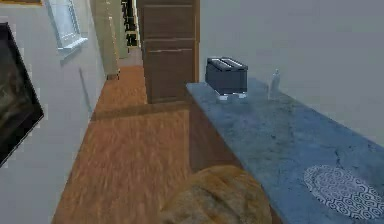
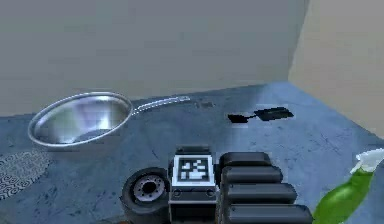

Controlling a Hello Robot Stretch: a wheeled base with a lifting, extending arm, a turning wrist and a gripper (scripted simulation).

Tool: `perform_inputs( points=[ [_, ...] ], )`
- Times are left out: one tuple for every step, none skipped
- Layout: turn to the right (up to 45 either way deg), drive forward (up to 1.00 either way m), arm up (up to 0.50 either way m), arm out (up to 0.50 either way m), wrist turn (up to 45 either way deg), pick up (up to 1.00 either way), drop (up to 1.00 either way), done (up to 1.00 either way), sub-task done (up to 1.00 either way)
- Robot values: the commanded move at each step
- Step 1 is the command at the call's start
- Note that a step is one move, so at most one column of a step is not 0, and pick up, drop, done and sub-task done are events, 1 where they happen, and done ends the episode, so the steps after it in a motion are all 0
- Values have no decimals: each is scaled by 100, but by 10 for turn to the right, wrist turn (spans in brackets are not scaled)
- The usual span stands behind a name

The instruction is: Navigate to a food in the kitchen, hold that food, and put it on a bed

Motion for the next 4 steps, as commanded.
perform_inputs(
  points=[
    [-180,0,0,0,0,0,0,0,0],
    [0,100,0,0,0,0,0,0,0],
    [0,100,0,0,0,0,0,0,0],
    [0,100,0,0,0,0,0,0,0]
  ],
)
